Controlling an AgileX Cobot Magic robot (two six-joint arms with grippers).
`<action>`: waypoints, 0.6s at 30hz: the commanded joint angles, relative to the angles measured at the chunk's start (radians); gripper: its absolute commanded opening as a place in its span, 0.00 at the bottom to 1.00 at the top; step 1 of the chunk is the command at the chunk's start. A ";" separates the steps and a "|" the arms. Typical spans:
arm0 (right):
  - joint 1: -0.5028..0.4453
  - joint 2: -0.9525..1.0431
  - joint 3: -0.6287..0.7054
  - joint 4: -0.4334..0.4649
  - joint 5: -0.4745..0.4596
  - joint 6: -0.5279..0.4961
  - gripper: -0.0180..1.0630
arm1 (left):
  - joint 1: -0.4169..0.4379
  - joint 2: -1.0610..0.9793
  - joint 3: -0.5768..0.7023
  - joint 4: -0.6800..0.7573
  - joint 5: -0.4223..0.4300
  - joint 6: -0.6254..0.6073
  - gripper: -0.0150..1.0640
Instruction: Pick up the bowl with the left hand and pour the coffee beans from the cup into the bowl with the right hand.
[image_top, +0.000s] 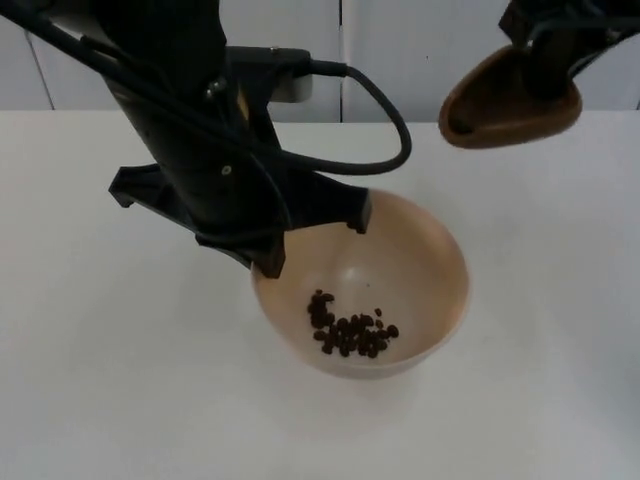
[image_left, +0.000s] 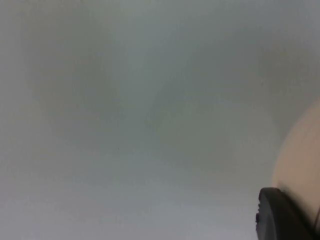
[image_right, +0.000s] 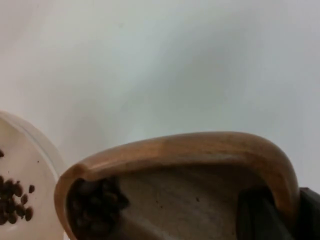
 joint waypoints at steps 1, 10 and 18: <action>-0.010 0.015 0.018 0.006 -0.039 0.004 0.02 | -0.003 0.000 -0.002 0.008 -0.025 -0.004 0.01; -0.124 0.036 0.117 0.038 -0.150 0.020 0.02 | 0.003 0.091 -0.002 0.008 -0.076 -0.004 0.01; -0.174 0.037 0.269 0.034 -0.312 0.071 0.02 | 0.072 0.140 -0.003 -0.002 -0.113 -0.015 0.01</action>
